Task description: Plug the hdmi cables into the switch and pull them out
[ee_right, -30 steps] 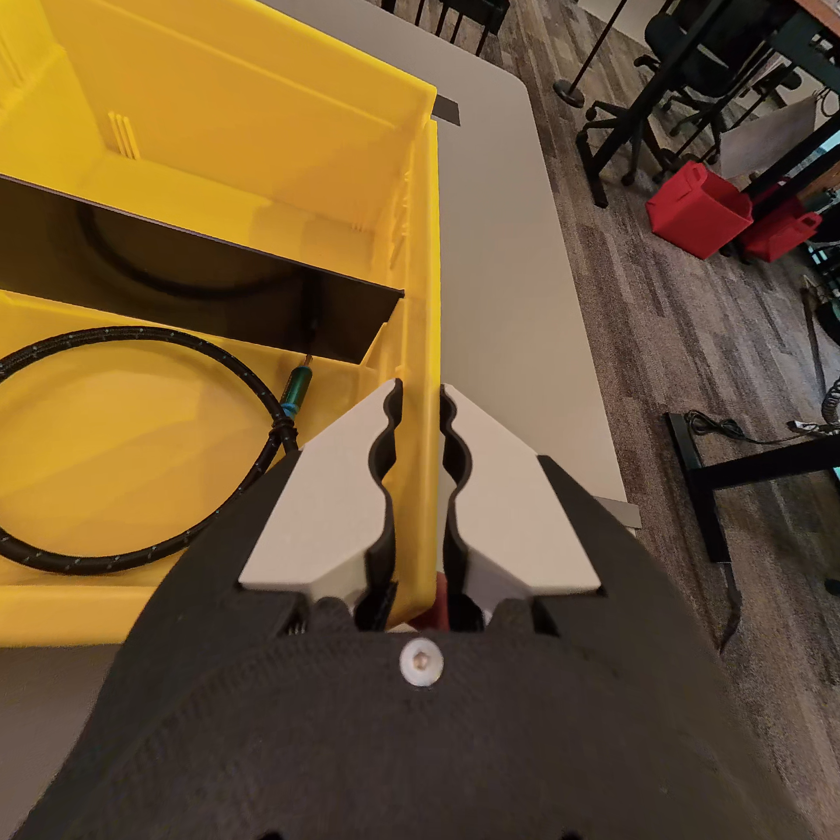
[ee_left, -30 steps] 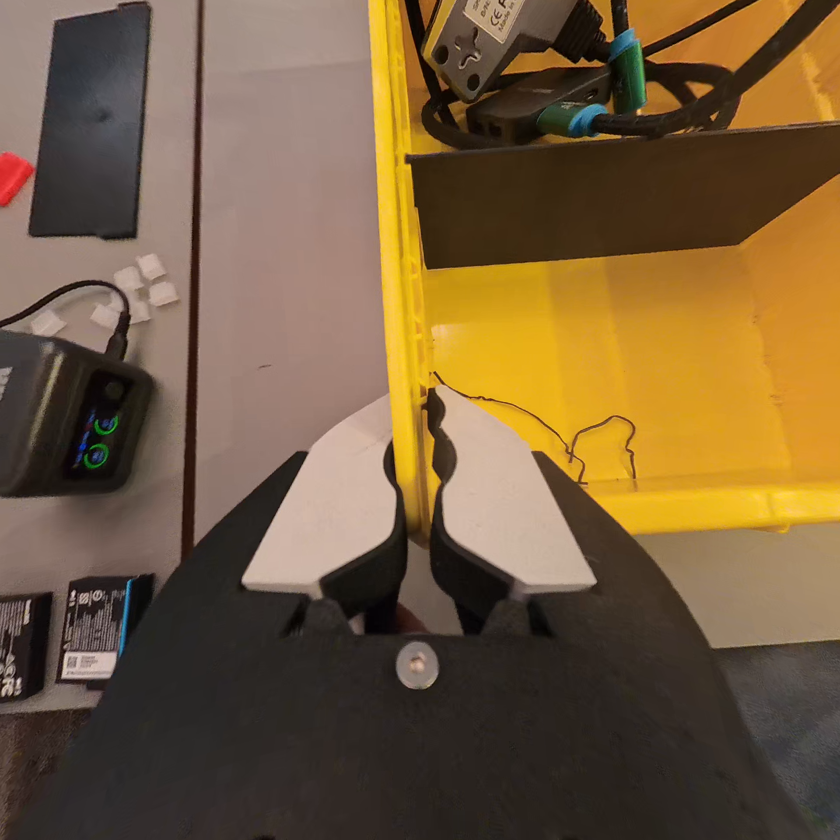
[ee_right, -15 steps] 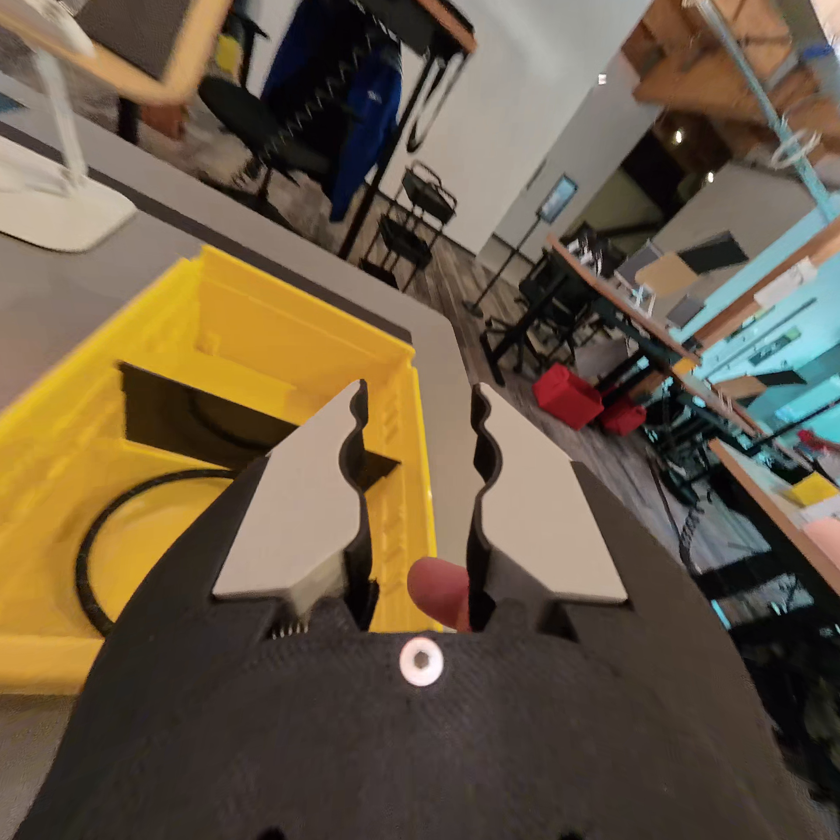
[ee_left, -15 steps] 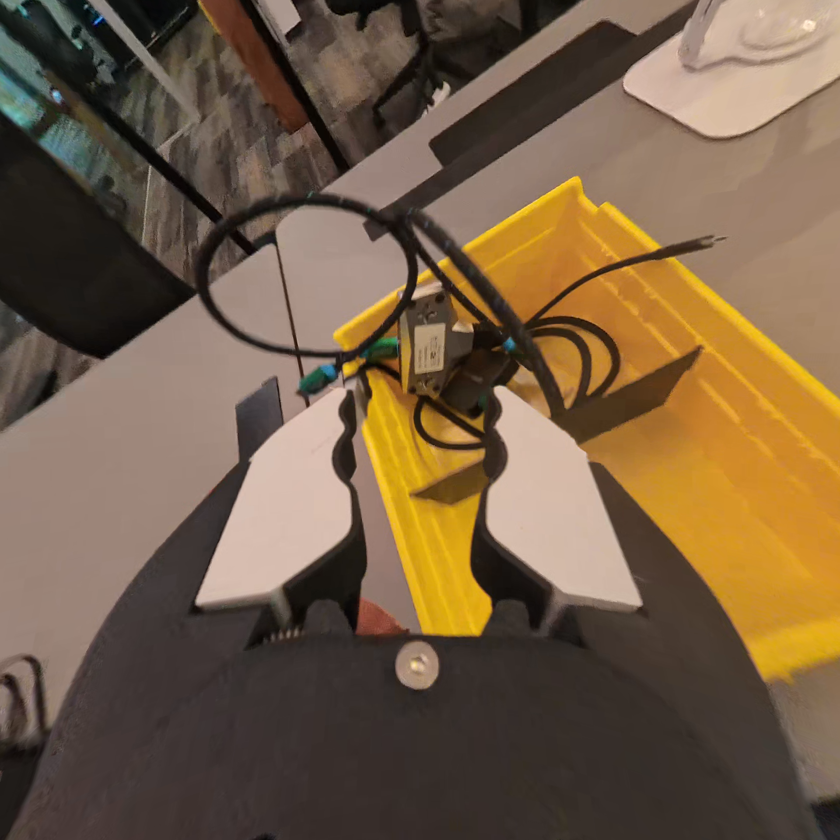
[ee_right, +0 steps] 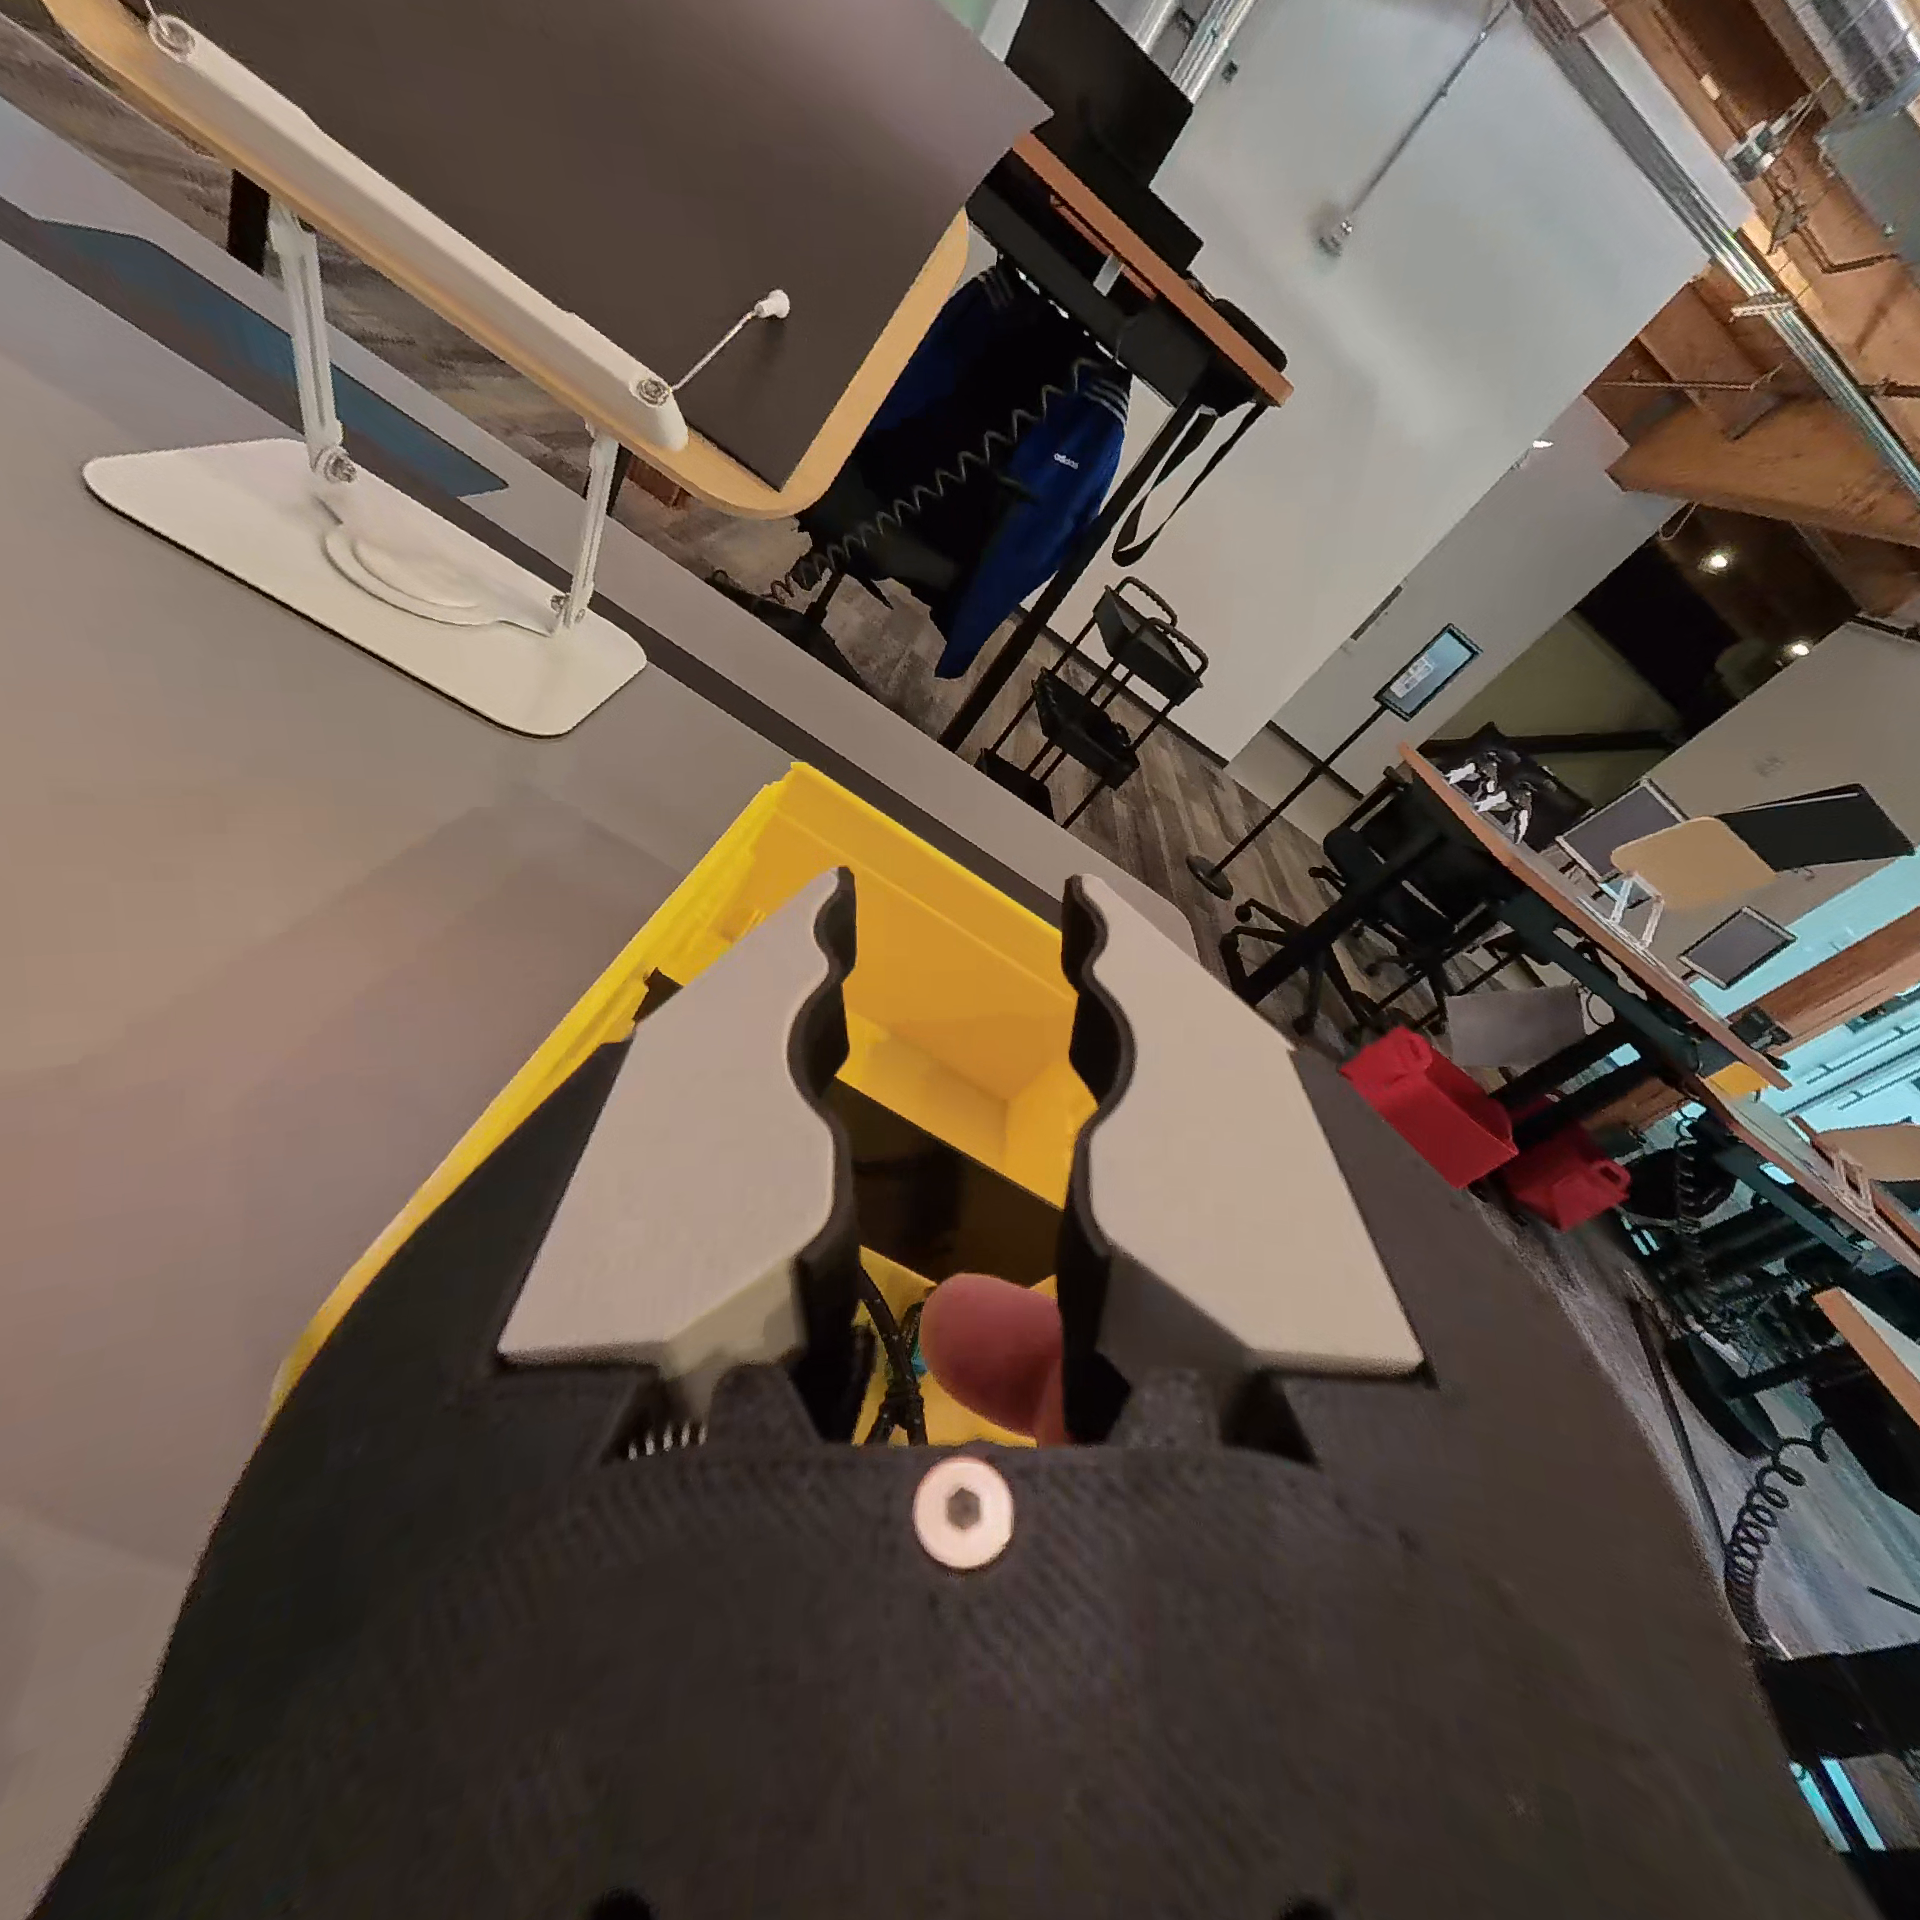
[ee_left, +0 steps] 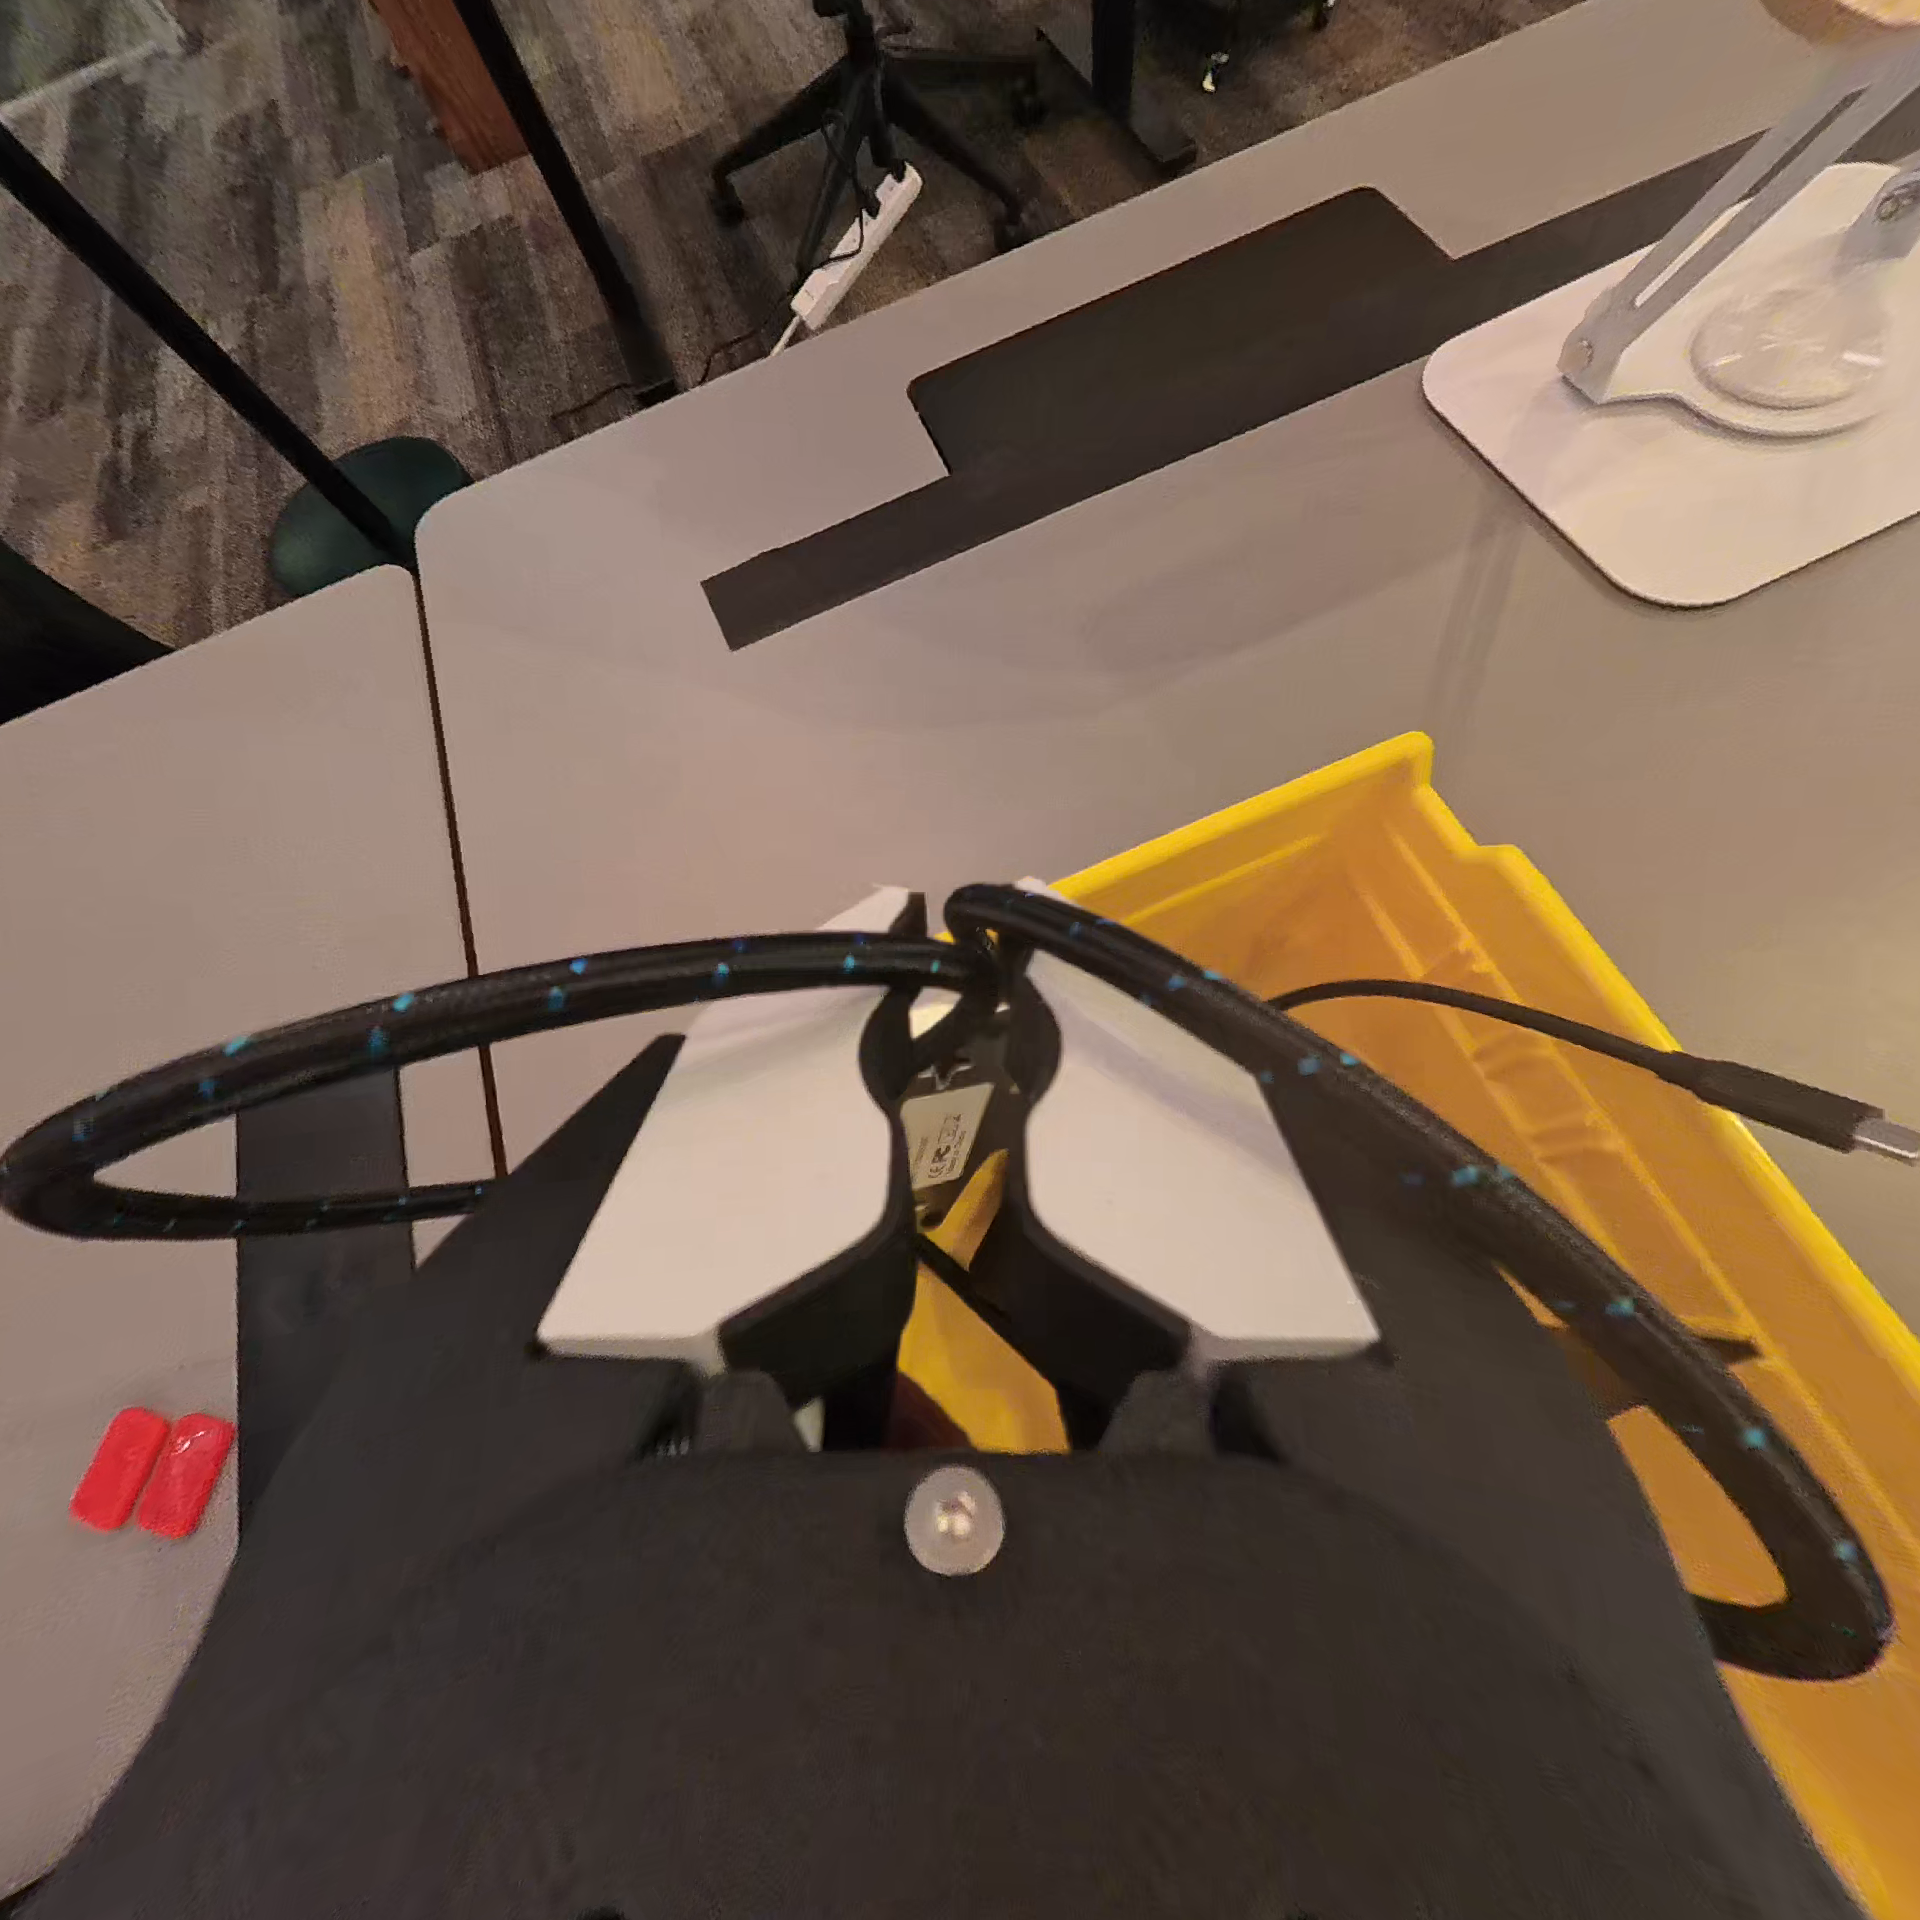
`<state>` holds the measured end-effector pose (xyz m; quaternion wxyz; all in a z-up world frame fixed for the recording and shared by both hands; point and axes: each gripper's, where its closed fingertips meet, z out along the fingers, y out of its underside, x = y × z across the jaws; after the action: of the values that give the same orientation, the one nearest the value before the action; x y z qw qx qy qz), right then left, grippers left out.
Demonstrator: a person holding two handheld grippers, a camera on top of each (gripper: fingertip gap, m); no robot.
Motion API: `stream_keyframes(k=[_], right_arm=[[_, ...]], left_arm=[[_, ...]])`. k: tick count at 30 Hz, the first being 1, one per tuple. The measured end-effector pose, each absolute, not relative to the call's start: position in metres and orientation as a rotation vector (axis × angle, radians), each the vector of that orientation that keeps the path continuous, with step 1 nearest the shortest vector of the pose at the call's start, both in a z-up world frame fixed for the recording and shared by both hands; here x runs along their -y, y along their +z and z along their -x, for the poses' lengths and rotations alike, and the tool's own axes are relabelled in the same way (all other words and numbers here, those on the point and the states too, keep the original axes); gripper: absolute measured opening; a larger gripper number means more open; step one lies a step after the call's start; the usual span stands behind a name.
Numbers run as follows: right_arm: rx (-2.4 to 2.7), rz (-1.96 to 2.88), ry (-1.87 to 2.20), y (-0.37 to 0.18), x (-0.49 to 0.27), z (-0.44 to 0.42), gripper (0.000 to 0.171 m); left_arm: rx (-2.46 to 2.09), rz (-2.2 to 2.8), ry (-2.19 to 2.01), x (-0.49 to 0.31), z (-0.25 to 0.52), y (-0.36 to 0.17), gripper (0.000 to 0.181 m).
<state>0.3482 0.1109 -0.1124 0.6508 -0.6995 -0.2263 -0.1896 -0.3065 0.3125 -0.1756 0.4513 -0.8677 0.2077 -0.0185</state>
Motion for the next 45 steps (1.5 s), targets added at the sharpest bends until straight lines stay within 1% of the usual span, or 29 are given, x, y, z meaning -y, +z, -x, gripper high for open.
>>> stream_keyframes(k=[4,10,15,23,30,38,42,45], right_arm=[[0.514,1.590,-0.433,-0.115,-0.110,-0.350,0.036],[0.521,1.599,-0.422,-0.117,-0.111,-0.349,0.034],[0.547,1.600,-0.399,-0.122,-0.113,-0.339,0.033],[0.572,1.595,-0.380,-0.124,-0.112,-0.330,0.032],[0.587,1.587,-0.338,-0.124,-0.112,-0.319,0.032],[0.615,1.580,-0.294,-0.126,-0.112,-0.305,0.032],[0.619,1.581,-0.277,-0.127,-0.111,-0.303,0.032],[0.620,1.580,-0.271,-0.128,-0.111,-0.302,0.032]], left_arm=[[-0.517,2.108,-0.030,-0.310,0.305,-0.164,0.009],[-0.550,2.072,-0.019,-0.302,0.308,-0.133,0.013],[-0.575,2.001,0.005,-0.298,0.304,-0.097,0.008],[-0.585,1.897,0.060,-0.297,0.299,-0.047,0.006],[-0.622,1.805,0.102,-0.294,0.285,0.004,0.006],[-0.647,1.740,0.148,-0.294,0.273,0.050,0.006],[-0.628,1.716,0.160,-0.296,0.274,0.066,0.006],[-0.614,1.717,0.173,-0.300,0.277,0.069,0.005]])
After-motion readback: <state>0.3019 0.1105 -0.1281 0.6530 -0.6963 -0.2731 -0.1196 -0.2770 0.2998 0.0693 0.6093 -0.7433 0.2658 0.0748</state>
